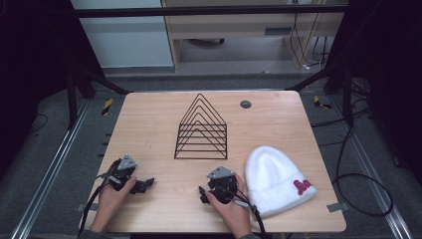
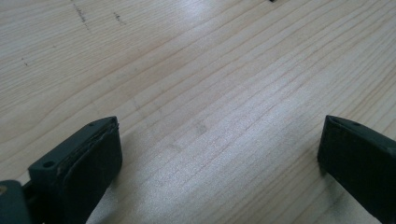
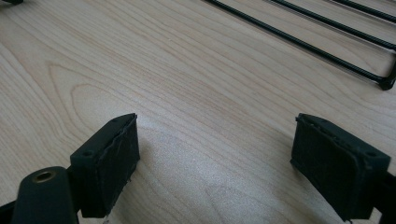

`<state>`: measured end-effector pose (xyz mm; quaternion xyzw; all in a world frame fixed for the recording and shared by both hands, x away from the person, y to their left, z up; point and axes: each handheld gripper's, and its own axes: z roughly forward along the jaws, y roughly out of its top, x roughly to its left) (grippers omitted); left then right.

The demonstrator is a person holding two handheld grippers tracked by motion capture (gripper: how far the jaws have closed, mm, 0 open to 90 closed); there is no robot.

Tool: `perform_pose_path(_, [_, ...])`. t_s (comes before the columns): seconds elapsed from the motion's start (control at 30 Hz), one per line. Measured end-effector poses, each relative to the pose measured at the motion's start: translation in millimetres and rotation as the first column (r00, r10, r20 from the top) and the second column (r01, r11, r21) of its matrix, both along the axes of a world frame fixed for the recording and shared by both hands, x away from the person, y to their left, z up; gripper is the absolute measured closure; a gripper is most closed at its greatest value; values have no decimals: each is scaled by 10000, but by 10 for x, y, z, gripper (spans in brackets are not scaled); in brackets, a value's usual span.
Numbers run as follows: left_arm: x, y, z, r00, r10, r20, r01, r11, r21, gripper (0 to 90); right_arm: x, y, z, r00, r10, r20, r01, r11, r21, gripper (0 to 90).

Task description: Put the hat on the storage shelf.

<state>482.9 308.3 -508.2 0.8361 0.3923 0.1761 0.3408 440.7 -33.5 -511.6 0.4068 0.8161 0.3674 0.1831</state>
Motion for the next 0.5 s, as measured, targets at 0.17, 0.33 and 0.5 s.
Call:
perform_pose_path(0.17, [0,0,0,10000,3,-1,-3,10000,2,0,-1,2,0,10000,-16,1,16,10000,0,151])
perform_pose_path(0.33, [1,0,1,10000,0,4,0,10000,3,0,-35,4,13,9998,57,176,-57,10000,-42,225])
perform_pose_path(0.5, [0,0,1,10000,3,-1,-3,10000,1,0,-93,-84,254,9987,402,309,-385,9979,-520,214])
